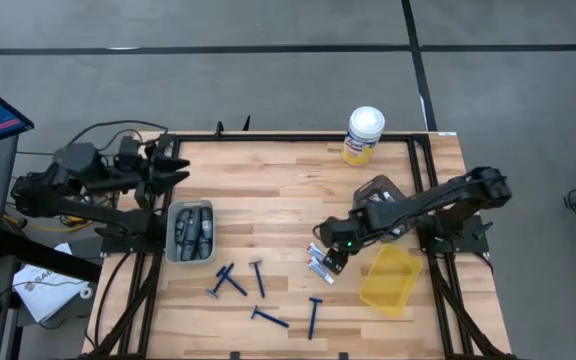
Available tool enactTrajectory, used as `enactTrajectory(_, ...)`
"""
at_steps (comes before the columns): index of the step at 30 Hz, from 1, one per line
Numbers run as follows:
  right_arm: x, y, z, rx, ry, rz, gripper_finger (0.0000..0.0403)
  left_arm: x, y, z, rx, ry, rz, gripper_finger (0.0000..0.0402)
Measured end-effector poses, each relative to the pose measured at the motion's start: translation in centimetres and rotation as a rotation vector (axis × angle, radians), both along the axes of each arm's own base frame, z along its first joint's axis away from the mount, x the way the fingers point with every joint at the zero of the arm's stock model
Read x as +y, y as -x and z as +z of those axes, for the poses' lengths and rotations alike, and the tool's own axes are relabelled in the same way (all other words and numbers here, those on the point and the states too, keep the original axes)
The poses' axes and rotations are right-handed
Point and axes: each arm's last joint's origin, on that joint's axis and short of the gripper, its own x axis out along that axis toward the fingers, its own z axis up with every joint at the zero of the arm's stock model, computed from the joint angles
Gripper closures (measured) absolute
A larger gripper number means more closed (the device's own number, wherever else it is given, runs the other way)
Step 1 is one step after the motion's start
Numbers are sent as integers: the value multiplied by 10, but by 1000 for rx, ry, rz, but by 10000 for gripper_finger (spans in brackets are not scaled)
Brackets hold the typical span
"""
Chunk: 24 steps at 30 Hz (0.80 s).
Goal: Pick & Place Travel size toiletries
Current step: Put the white toothpaste into the black bin
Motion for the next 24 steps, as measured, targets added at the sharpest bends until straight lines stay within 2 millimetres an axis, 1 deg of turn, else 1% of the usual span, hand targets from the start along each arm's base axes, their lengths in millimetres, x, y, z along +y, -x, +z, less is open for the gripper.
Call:
enactTrajectory(2, 6, -7, -6, 20, 5, 15, 188, 0, 5, -5, 2, -31, -1, 257)
enactTrajectory(5, 12, -18, -13, 30, 10, 35, 186, 1, 7, -19, 25, -61, -2, 282)
enactTrajectory(8, 17, -26, -20, 46, 19, 59, 185, 0, 5, -42, 63, -60, -3, 308)
enactTrajectory(10, 17, -28, -28, 79, 29, 68, 187, 0, 4, -58, 76, -38, -3, 324)
enactTrajectory(14, 18, -31, -40, 115, 37, 70, 188, -1, 1, -87, 23, -2, -24, 357)
enactTrajectory(19, 17, -31, -45, 141, 47, 72, 188, -2, -4, -119, -96, 7, -42, 394)
enactTrajectory(24, 12, -32, -46, 143, 52, 69, 194, -3, -14, -156, -163, 36, -43, 399)
